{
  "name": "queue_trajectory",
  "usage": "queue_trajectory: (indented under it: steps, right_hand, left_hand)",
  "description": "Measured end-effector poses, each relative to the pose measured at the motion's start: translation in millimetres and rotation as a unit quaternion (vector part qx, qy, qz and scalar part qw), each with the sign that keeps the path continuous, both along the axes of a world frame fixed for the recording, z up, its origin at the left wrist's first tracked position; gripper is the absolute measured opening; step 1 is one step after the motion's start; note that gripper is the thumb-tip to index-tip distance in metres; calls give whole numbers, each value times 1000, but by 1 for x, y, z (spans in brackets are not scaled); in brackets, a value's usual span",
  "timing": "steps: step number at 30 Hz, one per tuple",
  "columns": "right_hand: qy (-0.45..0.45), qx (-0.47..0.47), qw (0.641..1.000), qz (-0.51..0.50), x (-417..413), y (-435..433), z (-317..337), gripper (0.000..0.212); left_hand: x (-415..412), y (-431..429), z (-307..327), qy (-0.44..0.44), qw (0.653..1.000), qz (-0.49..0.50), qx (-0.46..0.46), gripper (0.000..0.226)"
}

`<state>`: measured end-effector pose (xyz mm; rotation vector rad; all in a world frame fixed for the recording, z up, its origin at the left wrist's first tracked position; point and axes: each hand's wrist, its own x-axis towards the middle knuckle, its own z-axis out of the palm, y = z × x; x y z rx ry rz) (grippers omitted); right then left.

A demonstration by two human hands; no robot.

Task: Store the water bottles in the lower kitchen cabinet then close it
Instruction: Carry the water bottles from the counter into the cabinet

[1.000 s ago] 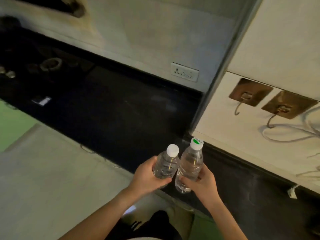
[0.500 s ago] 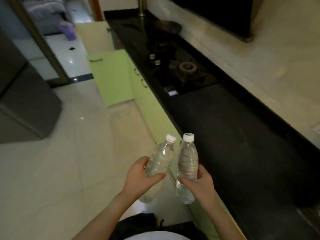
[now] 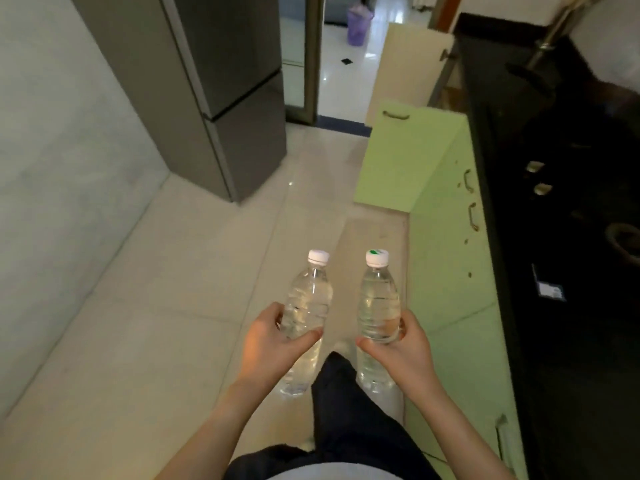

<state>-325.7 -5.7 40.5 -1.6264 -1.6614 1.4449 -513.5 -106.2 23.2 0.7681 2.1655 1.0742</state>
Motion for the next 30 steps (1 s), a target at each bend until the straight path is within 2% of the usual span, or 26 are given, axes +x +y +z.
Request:
queue_trajectory:
  steps: [5, 12, 17, 24, 28, 30]
  right_hand:
    - [5, 2, 999, 31, -71, 102, -18, 48]
    - [15, 24, 999, 41, -158, 263, 11, 49]
    - [8, 28, 999, 42, -207, 345, 13, 50]
    - [-13, 19, 999, -24, -292, 443, -23, 51]
    - [-13, 54, 997, -51, -362, 521, -18, 53]
    - [-6, 76, 995, -72, -394, 558, -9, 52]
  left_hand:
    - [-52, 86, -9, 17, 999, 38, -17, 45]
    - [-142, 236, 32, 81, 995, 52, -14, 47]
    - [-191, 314, 40, 57, 996, 74, -2, 42]
    - [-283, 410, 4, 50, 995, 79, -20, 39]
    - [-365, 495, 6, 42, 998, 54, 9, 47]
    - [-405, 542, 15, 53, 998, 23, 15, 43]
